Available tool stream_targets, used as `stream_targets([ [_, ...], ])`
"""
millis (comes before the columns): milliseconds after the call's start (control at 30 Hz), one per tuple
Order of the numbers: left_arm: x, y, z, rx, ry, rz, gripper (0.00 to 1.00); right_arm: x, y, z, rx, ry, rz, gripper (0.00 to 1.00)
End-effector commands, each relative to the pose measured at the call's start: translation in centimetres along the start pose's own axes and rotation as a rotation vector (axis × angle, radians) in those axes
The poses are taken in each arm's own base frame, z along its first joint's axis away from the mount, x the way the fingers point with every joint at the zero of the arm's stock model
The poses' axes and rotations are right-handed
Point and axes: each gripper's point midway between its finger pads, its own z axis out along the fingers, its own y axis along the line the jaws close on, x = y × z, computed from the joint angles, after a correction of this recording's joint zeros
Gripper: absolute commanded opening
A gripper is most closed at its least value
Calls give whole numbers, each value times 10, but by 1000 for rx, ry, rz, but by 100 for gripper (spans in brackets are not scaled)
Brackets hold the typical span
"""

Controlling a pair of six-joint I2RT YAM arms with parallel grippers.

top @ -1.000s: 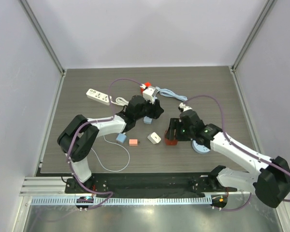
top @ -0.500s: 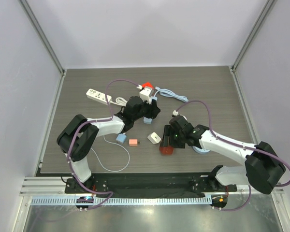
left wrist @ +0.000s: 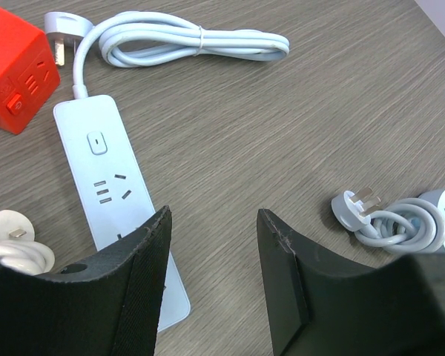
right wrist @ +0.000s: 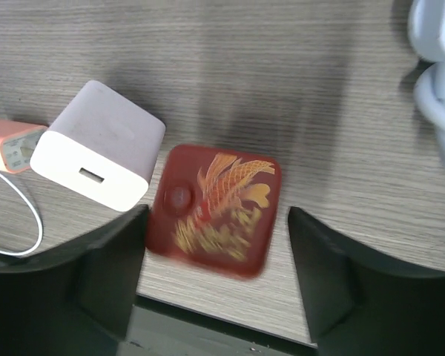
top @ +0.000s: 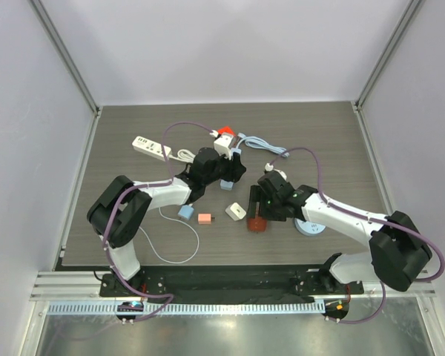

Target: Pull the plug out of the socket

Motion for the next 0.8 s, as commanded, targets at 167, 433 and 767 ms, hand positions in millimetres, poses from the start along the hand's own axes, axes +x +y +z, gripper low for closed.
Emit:
stream_targets([
  [167,-26,-7,1,15,-75,17,51,-40,7,-25,-14,-101,-25,94],
  [433,-27,-6,0,14,-77,20,51,-65,-34,-55,118,-184,27,93],
  [767,-25,-8,2,22,-75,12,51,-51,-90,-59,245,-190,98,79],
])
